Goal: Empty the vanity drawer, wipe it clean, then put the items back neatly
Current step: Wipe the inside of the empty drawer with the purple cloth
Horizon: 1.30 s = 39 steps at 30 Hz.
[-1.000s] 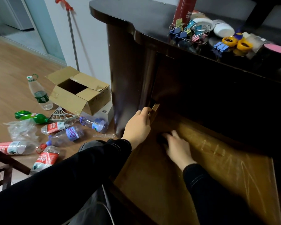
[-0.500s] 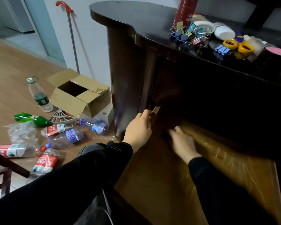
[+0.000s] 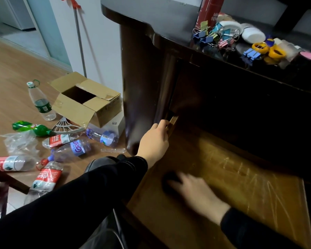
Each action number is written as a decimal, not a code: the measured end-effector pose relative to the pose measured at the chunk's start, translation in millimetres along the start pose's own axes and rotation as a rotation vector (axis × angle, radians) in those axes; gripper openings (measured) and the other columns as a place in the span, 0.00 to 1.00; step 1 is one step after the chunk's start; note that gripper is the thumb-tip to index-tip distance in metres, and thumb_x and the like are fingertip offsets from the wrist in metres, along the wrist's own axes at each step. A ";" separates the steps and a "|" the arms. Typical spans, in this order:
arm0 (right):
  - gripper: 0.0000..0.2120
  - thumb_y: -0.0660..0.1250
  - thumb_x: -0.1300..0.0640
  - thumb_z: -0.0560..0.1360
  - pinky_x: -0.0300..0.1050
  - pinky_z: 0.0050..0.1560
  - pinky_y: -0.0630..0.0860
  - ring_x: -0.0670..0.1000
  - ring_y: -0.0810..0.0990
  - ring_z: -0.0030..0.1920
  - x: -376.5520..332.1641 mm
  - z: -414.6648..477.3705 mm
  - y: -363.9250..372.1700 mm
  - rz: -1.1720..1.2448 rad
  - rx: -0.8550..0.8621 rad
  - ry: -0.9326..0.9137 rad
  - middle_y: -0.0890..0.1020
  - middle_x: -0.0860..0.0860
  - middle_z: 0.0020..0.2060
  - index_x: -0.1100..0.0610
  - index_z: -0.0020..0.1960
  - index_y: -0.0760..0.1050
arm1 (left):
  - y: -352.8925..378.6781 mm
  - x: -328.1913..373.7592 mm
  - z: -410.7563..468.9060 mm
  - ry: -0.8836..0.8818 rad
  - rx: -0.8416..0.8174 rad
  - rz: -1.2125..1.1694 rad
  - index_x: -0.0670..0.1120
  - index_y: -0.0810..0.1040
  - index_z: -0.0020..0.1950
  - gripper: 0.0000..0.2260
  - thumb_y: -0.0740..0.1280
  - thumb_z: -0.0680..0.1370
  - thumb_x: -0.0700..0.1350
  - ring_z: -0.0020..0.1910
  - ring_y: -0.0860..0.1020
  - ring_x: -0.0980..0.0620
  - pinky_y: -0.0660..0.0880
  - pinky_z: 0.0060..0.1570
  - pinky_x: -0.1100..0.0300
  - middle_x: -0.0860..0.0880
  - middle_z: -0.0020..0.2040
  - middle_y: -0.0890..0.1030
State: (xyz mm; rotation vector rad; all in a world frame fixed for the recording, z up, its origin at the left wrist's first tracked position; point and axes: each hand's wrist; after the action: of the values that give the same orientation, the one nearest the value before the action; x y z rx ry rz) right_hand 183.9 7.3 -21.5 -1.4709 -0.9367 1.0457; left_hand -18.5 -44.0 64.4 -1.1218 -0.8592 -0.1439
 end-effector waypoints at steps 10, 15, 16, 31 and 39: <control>0.28 0.64 0.65 0.78 0.47 0.50 0.81 0.56 0.82 0.49 32.8 36.9 -22.5 -0.088 0.065 0.393 0.67 0.56 0.72 0.49 0.76 0.67 | -1.8 1.3 -0.8 0.002 -0.004 0.024 0.47 0.68 0.67 0.14 0.57 0.81 0.40 0.52 0.76 0.39 0.74 0.51 0.46 0.43 0.55 0.77; 0.35 0.66 0.67 0.75 0.57 0.60 0.79 0.65 0.77 0.63 -22.4 -28.2 0.4 -0.031 -0.170 0.015 0.65 0.62 0.74 0.47 0.78 0.61 | 2.0 -1.2 1.8 0.005 0.000 0.016 0.47 0.68 0.68 0.16 0.56 0.81 0.39 0.52 0.76 0.40 0.74 0.51 0.45 0.43 0.55 0.76; 0.35 0.66 0.67 0.76 0.57 0.60 0.79 0.65 0.76 0.64 -19.2 -24.9 -2.3 -0.037 -0.170 0.006 0.65 0.62 0.74 0.47 0.78 0.60 | 2.3 -1.2 1.7 0.006 -0.001 0.017 0.47 0.68 0.68 0.16 0.56 0.81 0.39 0.52 0.77 0.40 0.75 0.51 0.45 0.43 0.55 0.76; 0.27 0.60 0.65 0.81 0.52 0.61 0.78 0.62 0.78 0.62 13.8 42.0 -15.3 -0.054 0.056 0.441 0.66 0.60 0.75 0.51 0.78 0.63 | 3.8 -3.5 4.0 0.019 0.007 0.021 0.48 0.68 0.66 0.14 0.57 0.81 0.40 0.52 0.77 0.41 0.75 0.51 0.46 0.44 0.56 0.77; 0.28 0.61 0.65 0.81 0.53 0.62 0.78 0.60 0.79 0.62 12.9 38.8 -25.6 -0.101 0.028 0.278 0.67 0.59 0.75 0.48 0.78 0.64 | -0.1 0.5 0.9 0.002 0.008 0.000 0.48 0.69 0.66 0.14 0.57 0.82 0.40 0.55 0.77 0.39 0.74 0.53 0.47 0.44 0.57 0.77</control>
State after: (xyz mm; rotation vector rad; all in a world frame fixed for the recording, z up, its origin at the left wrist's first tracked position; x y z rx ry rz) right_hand 150.5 34.9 -0.3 -1.4846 -0.7857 0.7550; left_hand -18.7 -43.2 65.0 -1.1146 -0.8577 -0.1413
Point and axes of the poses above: each hand's wrist, its own z-axis towards the middle knuckle, its own y-axis out of the palm, x = y × z
